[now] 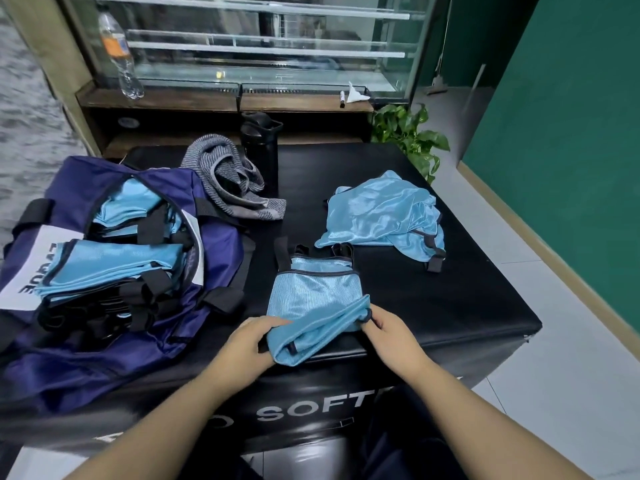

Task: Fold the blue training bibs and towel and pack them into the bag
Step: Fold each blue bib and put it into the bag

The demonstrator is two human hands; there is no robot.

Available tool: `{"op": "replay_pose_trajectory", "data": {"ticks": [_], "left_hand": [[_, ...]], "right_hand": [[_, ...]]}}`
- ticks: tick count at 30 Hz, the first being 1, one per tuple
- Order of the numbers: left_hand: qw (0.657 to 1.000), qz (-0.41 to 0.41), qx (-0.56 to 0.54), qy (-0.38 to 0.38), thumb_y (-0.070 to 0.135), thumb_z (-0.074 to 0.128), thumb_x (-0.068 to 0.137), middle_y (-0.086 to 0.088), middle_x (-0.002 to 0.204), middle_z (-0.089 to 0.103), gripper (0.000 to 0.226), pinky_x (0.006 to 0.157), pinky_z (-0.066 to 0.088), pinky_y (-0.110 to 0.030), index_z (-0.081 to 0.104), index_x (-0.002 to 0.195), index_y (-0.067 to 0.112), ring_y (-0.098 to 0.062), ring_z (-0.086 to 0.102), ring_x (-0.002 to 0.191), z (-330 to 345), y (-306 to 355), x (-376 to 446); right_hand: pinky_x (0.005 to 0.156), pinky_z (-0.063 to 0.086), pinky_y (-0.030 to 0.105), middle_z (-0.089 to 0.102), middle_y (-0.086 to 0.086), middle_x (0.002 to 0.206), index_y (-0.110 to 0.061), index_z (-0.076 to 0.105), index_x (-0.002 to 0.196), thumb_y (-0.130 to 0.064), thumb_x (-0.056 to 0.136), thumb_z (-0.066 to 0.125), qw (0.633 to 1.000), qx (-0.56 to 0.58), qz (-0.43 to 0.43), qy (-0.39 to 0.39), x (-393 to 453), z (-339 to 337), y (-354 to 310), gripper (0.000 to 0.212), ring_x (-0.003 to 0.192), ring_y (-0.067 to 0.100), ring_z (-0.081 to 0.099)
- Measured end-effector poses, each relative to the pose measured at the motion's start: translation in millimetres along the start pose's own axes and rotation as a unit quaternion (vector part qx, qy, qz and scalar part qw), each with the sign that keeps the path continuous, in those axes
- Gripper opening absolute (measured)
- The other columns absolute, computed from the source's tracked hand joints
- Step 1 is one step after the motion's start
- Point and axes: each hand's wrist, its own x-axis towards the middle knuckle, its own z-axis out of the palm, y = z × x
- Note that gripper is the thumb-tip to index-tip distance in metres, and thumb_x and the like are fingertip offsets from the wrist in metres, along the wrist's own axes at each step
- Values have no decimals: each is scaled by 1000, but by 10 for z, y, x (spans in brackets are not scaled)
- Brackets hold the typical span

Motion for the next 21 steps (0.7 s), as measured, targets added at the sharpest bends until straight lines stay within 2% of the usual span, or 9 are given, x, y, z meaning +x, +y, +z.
{"op": "replay_pose_trajectory", "data": {"ticks": [3, 5, 8, 10, 12, 14, 17, 21], "left_hand": [[993, -69, -9, 98, 22, 64, 89, 12, 93, 68, 28, 82, 45, -24, 61, 86, 49, -5, 58, 90, 86, 167, -46], [986, -122, -11, 116, 29, 55, 94, 8, 92, 70, 12, 81, 46, -31, 63, 95, 38, -12, 62, 91, 113, 246, -89], [981, -147, 52, 114, 33, 44, 98, 2, 94, 69, 24, 78, 44, -32, 61, 112, 24, -19, 61, 92, 127, 312, -148], [975, -168, 94, 114, 35, 37, 99, -2, 92, 68, 28, 77, 44, -33, 58, 111, 21, -23, 60, 90, 129, 325, -132], [967, -192, 127, 108, 38, 31, 100, -3, 90, 67, 33, 77, 43, -34, 56, 106, 17, -25, 58, 87, 121, 349, -84], [964, -210, 121, 108, 41, 28, 101, -2, 87, 65, 33, 77, 43, -35, 52, 102, 17, -25, 57, 84, 97, 380, -30], [963, -233, 79, 113, 43, 28, 100, -1, 82, 62, 30, 78, 45, -38, 46, 93, 21, -26, 58, 83, 63, 365, 47], [958, -262, 36, 108, 51, 31, 96, -1, 82, 62, 34, 80, 48, -40, 45, 90, 21, -23, 59, 81, 21, 337, 122]], "right_hand": [[95, 45, 31, 70, -8, 101, -20, 65, 100, -36, 99, 44, 1000, -1, 19, 5, 25, 41, -65, 26, 99, 9, 62], [94, 44, 29, 69, -3, 102, -17, 63, 102, -36, 99, 43, 999, -6, 33, 8, 3, 85, -82, 28, 101, 13, 61], [91, 43, 28, 68, 1, 106, -13, 61, 107, -41, 99, 40, 998, -22, 63, 9, -45, 160, -109, 36, 104, 16, 59], [89, 42, 30, 67, 2, 104, -12, 60, 106, -45, 99, 36, 996, -48, 77, 9, -34, 190, -135, 41, 102, 19, 59], [86, 42, 33, 66, 2, 94, -11, 57, 95, -46, 99, 34, 994, -58, 94, 16, 10, 190, -163, 43, 94, 20, 58], [80, 42, 35, 60, 2, 83, -11, 50, 82, -44, 101, 31, 992, -65, 106, 27, 67, 182, -172, 43, 85, 21, 56], [71, 36, 33, 53, -1, 77, -16, 42, 72, -40, 103, 27, 986, -110, 120, 25, 152, 179, -199, 41, 80, 20, 51], [73, 34, 30, 49, 1, 79, -17, 37, 68, -33, 104, 26, 976, -158, 148, -2, 291, 184, -251, 41, 83, 23, 48]]}}
